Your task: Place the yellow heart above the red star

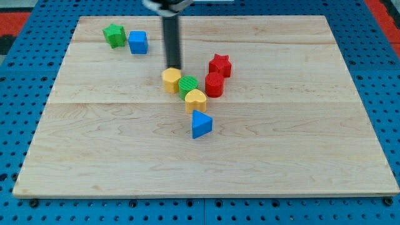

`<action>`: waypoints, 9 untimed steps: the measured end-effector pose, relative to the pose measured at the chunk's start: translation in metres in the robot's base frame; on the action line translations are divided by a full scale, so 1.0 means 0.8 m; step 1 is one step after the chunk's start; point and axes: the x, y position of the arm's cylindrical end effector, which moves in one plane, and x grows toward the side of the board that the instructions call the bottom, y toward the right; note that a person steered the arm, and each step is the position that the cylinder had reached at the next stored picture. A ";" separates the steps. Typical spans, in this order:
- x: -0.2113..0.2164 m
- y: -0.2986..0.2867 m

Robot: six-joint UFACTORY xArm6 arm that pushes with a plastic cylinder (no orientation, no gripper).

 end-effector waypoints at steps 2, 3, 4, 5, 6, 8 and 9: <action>0.113 0.012; 0.112 0.033; 0.101 0.069; 0.096 0.099; 0.092 0.204; 0.060 0.290; 0.001 0.290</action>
